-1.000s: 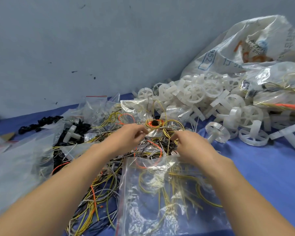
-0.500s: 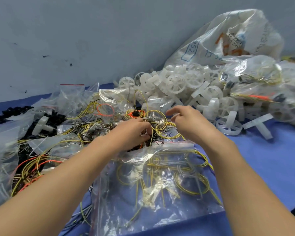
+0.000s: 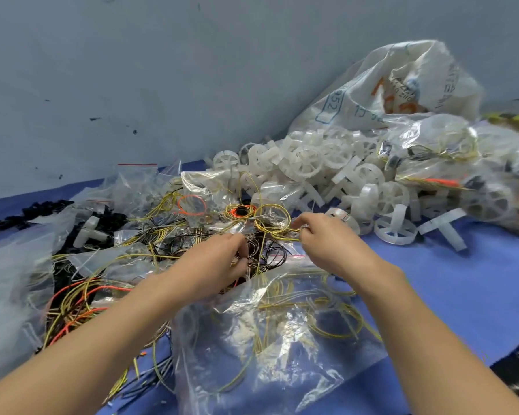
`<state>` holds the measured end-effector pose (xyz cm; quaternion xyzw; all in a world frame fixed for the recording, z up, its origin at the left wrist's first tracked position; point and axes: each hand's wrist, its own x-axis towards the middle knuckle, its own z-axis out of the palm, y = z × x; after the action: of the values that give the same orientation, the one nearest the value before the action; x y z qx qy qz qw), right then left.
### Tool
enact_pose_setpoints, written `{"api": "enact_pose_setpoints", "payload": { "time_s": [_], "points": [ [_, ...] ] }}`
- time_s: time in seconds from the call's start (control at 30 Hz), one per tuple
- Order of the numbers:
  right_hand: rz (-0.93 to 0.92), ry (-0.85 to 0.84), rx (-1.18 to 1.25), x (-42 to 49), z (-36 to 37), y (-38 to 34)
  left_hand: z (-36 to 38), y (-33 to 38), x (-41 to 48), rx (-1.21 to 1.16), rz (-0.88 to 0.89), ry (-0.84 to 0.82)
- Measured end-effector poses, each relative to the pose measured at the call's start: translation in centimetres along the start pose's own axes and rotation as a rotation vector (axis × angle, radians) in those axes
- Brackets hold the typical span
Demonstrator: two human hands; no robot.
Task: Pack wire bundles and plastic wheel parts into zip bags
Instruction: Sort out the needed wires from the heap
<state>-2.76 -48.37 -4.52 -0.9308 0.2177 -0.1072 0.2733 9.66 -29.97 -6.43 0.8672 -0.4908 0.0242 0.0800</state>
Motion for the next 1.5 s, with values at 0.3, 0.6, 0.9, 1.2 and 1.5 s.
{"api": "enact_pose_setpoints", "payload": {
  "time_s": [0.3, 0.6, 0.9, 1.2, 1.5],
  "points": [
    [-0.082, -0.020, -0.025, 0.0, 1.8, -3.1, -2.5, -0.8, -1.5, -0.328, -0.111, 0.204],
    [-0.534, 0.237, 0.166, -1.7, 1.9, -8.0, -8.2, 0.4, -4.1, -0.186, 0.089, 0.477],
    [-0.495, 0.113, 0.806, -3.0, 2.9, -11.3, -9.0, 1.4, -9.1, -0.525, -0.125, 0.581],
    [-0.414, -0.053, 0.955, -4.4, 5.1, -13.1, -7.0, 0.9, -11.9, -1.010, -0.284, 0.455],
    [-0.230, -0.272, 1.275, -5.9, 6.4, -14.4, -4.8, 2.0, -11.8, -1.337, -0.395, 0.399]
  ]
}}
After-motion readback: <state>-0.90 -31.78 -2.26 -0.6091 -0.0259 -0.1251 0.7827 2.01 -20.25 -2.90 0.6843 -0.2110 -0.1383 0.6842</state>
